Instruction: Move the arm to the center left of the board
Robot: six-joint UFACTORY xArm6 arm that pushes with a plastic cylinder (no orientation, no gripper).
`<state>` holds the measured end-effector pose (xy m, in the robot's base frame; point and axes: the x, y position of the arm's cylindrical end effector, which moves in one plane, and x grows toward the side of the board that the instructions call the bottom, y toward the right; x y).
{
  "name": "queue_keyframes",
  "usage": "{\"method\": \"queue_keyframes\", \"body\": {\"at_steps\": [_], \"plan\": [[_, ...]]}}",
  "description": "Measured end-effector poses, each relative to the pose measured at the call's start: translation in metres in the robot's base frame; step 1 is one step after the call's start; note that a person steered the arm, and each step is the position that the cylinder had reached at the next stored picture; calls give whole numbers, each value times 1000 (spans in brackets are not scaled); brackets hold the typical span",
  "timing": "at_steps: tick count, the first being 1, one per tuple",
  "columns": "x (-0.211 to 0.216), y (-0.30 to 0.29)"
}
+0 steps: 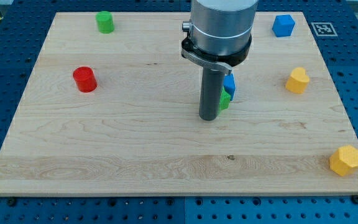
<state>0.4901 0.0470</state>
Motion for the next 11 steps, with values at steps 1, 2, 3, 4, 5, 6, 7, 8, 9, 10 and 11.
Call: {"method": "queue_keyframes", "body": {"at_steps": [1,2,3,4,5,6,7,8,9,10,11], "plan": [[2,0],[13,-9],[24,-28],[25,-38],[25,-80],[25,-118],[25,-120],[25,-137],[25,-192],[17,-259],[-10,-309]]}}
